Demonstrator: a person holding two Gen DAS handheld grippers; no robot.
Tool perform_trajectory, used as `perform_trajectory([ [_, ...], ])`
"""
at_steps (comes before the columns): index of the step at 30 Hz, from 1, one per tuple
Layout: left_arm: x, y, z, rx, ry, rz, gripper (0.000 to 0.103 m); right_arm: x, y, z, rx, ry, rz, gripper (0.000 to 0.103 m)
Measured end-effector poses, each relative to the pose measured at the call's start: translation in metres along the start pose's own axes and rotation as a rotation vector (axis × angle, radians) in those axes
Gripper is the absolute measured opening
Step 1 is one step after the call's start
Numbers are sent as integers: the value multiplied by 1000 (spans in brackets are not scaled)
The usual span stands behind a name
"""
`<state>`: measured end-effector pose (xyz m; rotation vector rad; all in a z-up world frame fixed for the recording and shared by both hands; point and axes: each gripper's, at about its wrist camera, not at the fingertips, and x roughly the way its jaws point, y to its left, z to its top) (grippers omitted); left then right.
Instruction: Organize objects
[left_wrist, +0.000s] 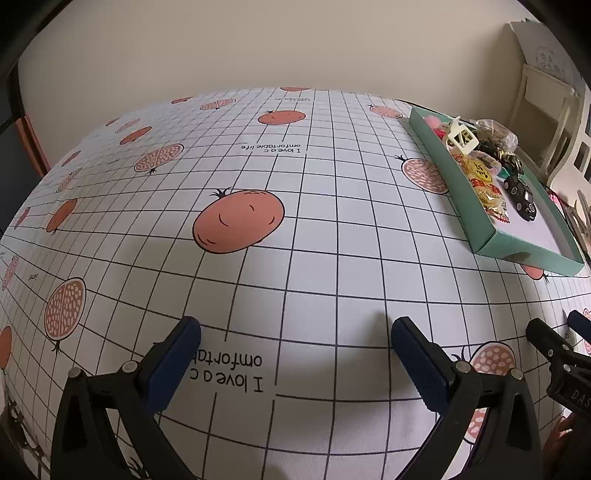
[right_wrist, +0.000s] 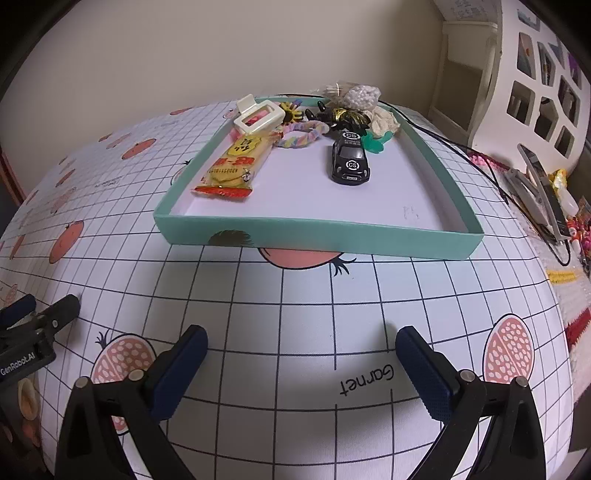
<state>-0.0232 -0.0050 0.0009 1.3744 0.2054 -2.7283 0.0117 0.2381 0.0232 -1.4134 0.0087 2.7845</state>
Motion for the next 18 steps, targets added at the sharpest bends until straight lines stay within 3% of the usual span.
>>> perform_trajectory([
  [18,0,-1,-2,-1,-18,1,103,1,-2,0,1,-19,-2,103],
])
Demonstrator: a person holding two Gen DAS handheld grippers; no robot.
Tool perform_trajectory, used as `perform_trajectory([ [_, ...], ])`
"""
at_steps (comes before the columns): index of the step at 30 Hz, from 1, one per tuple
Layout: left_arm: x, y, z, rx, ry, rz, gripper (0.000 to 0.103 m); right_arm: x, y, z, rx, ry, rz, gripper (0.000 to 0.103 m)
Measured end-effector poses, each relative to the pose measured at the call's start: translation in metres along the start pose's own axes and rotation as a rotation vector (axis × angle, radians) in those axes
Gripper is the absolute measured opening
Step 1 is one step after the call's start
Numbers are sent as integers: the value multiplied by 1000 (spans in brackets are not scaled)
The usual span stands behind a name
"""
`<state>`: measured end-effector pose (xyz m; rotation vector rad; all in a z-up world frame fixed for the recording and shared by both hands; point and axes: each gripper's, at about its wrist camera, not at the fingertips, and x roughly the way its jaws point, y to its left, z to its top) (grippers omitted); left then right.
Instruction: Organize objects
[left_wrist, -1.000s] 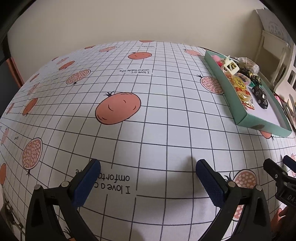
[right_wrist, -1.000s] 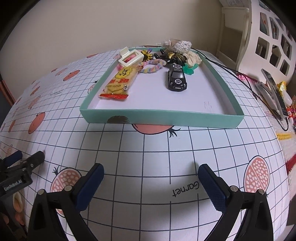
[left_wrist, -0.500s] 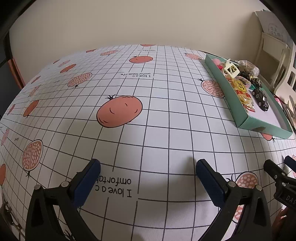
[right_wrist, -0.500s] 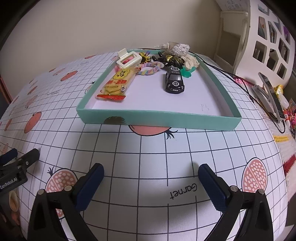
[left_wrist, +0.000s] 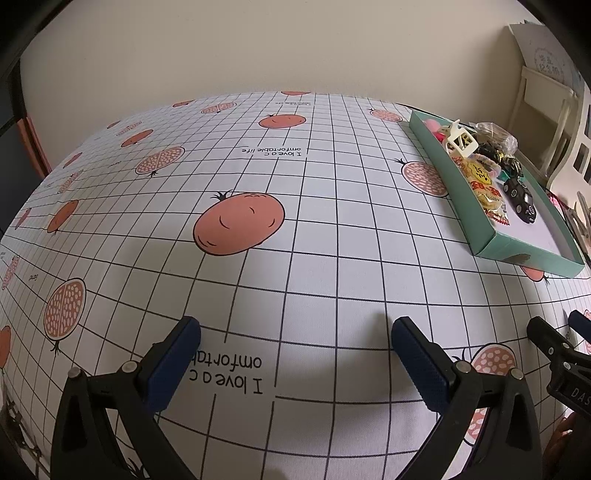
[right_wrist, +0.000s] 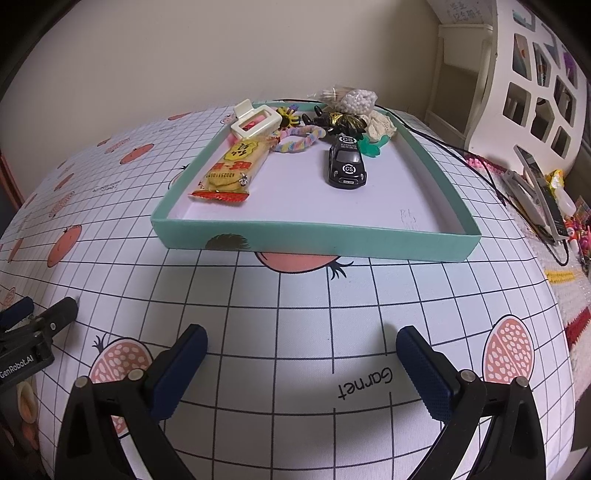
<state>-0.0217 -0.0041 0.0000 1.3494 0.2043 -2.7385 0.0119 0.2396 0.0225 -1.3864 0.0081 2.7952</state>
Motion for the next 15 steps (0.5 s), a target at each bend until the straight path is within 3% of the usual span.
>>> perform_trajectory([
  [15,0,0,0,-1,0,0,103,0,0,0,0,0,0,103],
])
